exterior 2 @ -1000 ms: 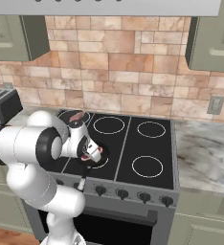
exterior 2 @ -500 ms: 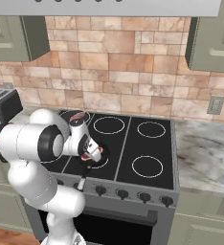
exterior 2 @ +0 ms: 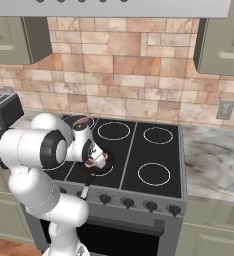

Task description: Place one of the steaks on the plate and the other in the bowl. Then place the bowl in the fridge.

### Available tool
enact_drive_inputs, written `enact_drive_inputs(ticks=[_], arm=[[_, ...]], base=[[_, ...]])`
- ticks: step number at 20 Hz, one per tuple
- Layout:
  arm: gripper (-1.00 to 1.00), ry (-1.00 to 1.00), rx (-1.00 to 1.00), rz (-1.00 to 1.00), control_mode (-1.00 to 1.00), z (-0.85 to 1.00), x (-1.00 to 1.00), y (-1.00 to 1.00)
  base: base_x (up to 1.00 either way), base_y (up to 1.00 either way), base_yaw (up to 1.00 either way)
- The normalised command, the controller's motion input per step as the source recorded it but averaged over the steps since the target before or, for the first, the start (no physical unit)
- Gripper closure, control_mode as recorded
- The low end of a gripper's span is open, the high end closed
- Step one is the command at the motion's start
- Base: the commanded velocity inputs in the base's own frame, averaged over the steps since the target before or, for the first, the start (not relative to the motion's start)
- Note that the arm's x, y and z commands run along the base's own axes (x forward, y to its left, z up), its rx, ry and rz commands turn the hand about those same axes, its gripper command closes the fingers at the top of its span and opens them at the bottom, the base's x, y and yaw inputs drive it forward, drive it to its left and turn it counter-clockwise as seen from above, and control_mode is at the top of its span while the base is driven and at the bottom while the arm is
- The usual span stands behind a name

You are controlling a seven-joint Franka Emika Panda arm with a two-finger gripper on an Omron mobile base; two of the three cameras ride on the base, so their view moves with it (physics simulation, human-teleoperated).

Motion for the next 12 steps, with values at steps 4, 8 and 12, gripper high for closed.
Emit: enact_drive_inputs(ticks=[4,8,12], arm=[[1.00,-0.01,0.00,0.00,-1.00,0.00,0.00,-0.02],[1.00,0.00,0.00,0.00,-1.00,0.30,-0.13,-0.07],[1.00,0.00,0.00,0.00,-1.00,0.71,-0.43,0.00]], base=[[0.00,0.00,0.00],[0.00,0.00,0.00],[0.00,0.00,0.00]])
